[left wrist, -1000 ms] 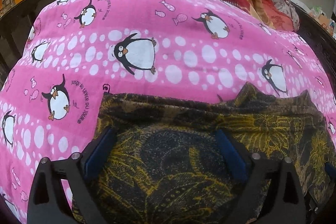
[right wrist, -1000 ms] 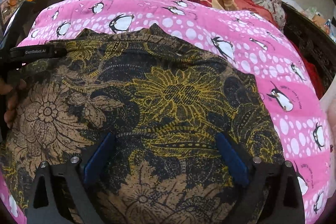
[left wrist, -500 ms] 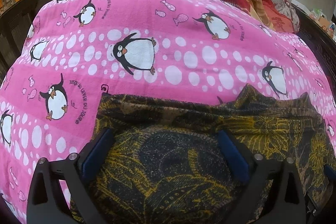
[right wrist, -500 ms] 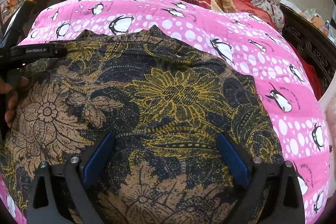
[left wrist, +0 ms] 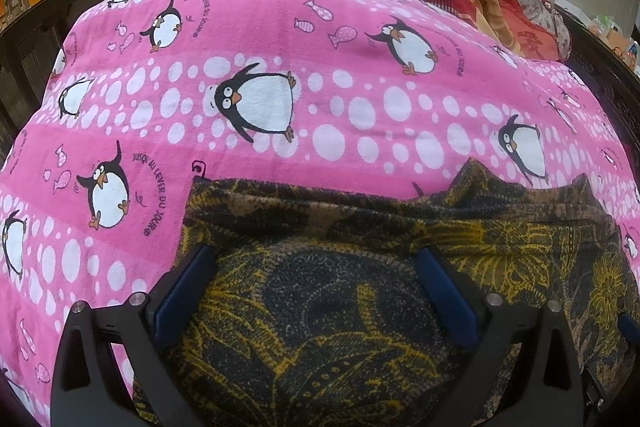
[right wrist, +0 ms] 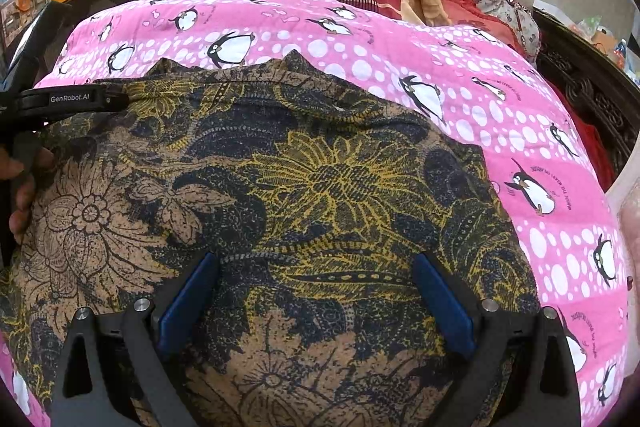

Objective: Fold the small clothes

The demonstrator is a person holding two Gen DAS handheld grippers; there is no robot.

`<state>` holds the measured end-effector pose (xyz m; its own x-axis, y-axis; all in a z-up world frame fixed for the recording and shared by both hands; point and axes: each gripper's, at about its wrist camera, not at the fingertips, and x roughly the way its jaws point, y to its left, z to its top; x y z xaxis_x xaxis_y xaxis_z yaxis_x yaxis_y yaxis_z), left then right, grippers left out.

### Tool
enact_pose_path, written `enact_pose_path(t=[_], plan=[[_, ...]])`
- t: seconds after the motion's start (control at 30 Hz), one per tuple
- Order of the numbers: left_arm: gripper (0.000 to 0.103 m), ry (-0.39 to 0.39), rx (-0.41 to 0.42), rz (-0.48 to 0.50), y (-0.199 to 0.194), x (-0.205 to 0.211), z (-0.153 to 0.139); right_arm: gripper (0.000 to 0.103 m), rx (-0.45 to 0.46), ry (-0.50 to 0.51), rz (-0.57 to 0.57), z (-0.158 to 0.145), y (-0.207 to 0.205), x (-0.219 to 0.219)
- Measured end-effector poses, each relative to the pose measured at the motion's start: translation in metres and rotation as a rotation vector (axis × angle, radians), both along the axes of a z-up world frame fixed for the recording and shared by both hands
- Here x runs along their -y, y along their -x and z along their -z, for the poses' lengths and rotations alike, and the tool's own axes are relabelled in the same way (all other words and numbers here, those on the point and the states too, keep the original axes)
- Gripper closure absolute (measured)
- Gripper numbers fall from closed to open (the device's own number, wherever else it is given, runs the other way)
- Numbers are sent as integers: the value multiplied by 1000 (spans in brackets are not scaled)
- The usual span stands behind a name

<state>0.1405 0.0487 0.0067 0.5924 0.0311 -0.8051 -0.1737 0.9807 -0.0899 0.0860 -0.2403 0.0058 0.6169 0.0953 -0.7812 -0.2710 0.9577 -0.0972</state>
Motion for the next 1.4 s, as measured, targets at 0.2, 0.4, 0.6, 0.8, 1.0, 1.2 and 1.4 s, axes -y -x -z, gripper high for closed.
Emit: enact_pose_path(t=[0.2,0.4,0.6,0.8,1.0,1.2,1.4], plan=[[2,1,1,-1,0,1,0,3,1,-3,-1,0,0,2],[2,2,1,-1,0,0,0,3,-1,-24,-3,0,-1,3],[2,-21,-48,13,-1,1,-12,3,0,-23,-2,0,-2,2],[2,108,55,65,52,-40,-83,3,7,-25,0,1,0,2],[2,297,33,96,150,-67,-83,2,6,-61,-5,0,0,6],[2,515,-26,55,234,-34,-28,2,4,-70,-9,0,0,5],[1,691,5,14,234,-27,-6,2,8,-67,-11,0,1,6]])
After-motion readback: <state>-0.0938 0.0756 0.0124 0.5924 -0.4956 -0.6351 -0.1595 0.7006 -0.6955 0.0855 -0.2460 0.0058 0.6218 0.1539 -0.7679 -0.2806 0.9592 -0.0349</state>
